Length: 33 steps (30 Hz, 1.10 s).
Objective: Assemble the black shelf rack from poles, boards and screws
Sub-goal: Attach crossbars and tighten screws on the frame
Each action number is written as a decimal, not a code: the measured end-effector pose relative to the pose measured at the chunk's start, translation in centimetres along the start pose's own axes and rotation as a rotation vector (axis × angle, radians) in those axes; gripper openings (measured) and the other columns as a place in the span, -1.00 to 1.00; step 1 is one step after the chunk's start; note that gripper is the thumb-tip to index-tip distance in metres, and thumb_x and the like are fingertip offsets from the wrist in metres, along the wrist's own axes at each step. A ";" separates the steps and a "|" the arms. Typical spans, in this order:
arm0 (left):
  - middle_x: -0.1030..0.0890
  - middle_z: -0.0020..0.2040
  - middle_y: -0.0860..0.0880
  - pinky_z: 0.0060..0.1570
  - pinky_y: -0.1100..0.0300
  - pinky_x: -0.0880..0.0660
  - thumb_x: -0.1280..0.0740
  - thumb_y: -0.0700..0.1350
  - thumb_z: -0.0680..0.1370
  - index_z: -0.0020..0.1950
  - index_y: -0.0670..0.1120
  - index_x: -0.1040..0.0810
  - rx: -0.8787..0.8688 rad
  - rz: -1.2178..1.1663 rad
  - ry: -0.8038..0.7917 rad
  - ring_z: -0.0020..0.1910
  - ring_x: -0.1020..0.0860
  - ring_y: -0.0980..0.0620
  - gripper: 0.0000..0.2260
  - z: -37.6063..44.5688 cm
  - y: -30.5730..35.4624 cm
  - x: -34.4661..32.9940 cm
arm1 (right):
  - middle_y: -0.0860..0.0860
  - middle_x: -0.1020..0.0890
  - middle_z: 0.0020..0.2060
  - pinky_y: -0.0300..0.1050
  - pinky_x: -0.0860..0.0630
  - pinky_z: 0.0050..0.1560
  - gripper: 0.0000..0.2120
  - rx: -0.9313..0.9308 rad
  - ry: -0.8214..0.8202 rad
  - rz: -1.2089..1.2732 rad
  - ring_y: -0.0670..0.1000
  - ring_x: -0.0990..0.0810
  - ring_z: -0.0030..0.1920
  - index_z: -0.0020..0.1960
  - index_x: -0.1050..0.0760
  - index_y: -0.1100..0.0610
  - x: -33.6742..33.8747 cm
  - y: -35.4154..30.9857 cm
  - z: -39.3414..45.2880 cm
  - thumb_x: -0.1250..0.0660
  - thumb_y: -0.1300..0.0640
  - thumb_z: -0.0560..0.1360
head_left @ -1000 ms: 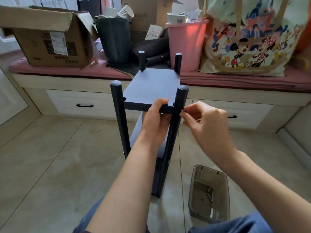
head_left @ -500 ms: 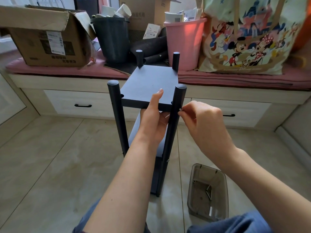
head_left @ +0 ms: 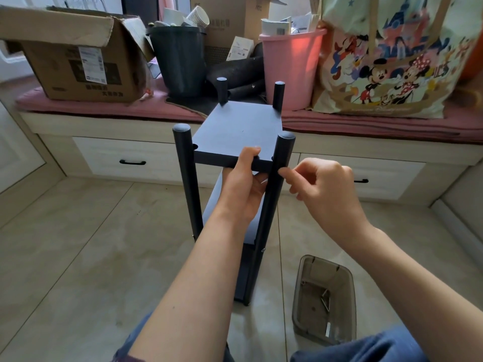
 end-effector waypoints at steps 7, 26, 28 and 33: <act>-0.48 0.30 -0.46 0.25 -0.20 -0.50 -0.29 -0.16 0.60 0.23 -0.18 -0.39 -0.005 -0.004 -0.037 0.22 -0.55 -0.42 -0.77 0.0 0.0 -0.1 | 0.06 -0.65 -0.30 0.03 -0.57 -0.16 -0.87 0.035 -0.067 -0.036 0.05 -0.63 -0.29 -0.05 -0.63 0.22 -0.4 -0.1 -0.1 -0.37 0.17 0.57; -0.58 0.14 -0.22 0.07 0.05 -0.57 -0.27 -0.10 0.62 0.16 -0.14 -0.47 0.030 0.047 -0.071 0.10 -0.61 -0.11 -0.84 -1.2 0.5 0.2 | 0.24 -0.60 0.17 0.01 -0.54 0.22 -0.33 -0.180 -0.783 1.012 0.22 -0.57 0.20 0.43 -0.42 -0.04 -4.1 3.5 4.4 -0.38 0.43 0.42; -0.61 0.18 -0.23 0.11 0.03 -0.58 -0.30 -0.07 0.62 0.24 -0.16 -0.48 0.035 0.101 -0.029 0.17 -0.62 -0.09 -0.75 -1.4 0.7 0.6 | 0.14 -0.63 0.16 -0.12 -0.54 0.16 -0.45 -0.141 -0.784 0.997 0.15 -0.60 0.21 0.33 -0.54 -0.02 -4.3 3.6 4.6 -0.40 0.41 0.42; -0.70 0.12 -0.03 0.19 0.02 -0.55 -0.41 0.08 0.55 0.28 -0.01 -0.53 0.034 0.264 0.117 0.07 -0.69 0.03 -0.66 -2.3 1.4 1.5 | 0.11 -0.65 0.15 -0.16 -0.53 0.14 -0.45 -0.174 -0.723 0.999 0.11 -0.61 0.21 0.32 -0.55 0.02 -4.5 4.3 4.6 -0.50 0.32 0.37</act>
Point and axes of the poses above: each hand's wrist, its own z-axis towards the middle knuckle, its own x-axis out of the back of the hand, y = z × x, the point moved 6 cm from there along z, towards the middle knuckle
